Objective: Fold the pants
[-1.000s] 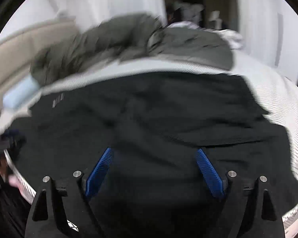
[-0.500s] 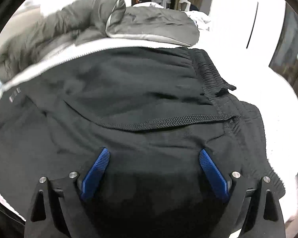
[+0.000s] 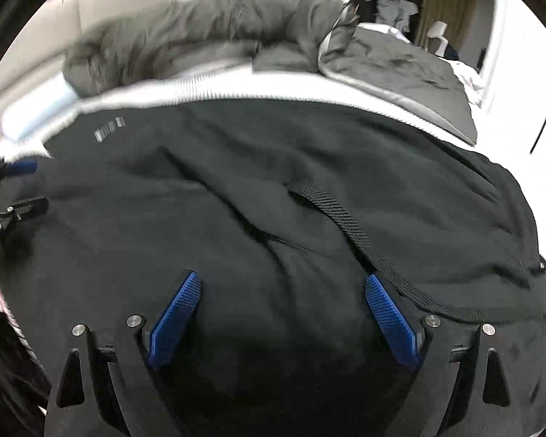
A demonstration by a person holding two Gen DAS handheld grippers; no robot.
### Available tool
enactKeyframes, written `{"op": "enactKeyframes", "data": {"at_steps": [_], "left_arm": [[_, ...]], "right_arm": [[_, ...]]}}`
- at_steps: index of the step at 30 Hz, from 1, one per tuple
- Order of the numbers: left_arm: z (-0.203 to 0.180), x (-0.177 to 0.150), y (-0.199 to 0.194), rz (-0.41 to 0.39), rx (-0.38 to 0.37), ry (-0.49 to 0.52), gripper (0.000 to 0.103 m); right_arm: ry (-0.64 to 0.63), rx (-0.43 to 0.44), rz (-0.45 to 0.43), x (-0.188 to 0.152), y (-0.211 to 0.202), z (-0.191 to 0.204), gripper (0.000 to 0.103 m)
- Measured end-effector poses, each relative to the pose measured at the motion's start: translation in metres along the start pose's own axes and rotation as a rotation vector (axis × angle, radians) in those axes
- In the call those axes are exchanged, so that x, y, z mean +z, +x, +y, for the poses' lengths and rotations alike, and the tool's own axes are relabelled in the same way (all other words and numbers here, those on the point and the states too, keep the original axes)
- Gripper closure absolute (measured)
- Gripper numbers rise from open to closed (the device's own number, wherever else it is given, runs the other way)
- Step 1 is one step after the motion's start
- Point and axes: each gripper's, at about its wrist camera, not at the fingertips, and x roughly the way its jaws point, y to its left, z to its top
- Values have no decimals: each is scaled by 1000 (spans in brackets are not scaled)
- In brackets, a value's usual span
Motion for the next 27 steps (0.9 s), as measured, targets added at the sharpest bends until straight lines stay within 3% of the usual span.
{"op": "enactKeyframes", "data": {"at_steps": [1, 4, 6, 9, 11, 13, 15, 21, 27], "left_arm": [[-5, 0, 13, 36, 11, 8, 0], [8, -2, 15, 40, -19, -31, 0], [29, -2, 13, 44, 29, -97, 0], [44, -14, 8, 52, -42, -198, 0], [41, -15, 3, 35, -20, -181, 0], [28, -12, -7, -9, -5, -129, 1], [21, -9, -20, -64, -51, -113, 1], [-8, 30, -44, -163, -88, -70, 1], [-29, 92, -20, -179, -96, -48, 1]], "right_arm": [[-7, -9, 17, 0, 5, -1, 10], [53, -28, 38, -7, -6, -31, 10], [149, -98, 40, -18, -17, -73, 9], [328, -174, 65, -35, -18, -128, 10], [360, -222, 49, -40, -23, -139, 10], [345, -200, 23, -39, -32, -134, 9], [315, -188, -29, -36, -45, -124, 9], [171, -186, -153, -11, -66, -82, 9], [55, -128, -218, 31, -65, -47, 8]]}}
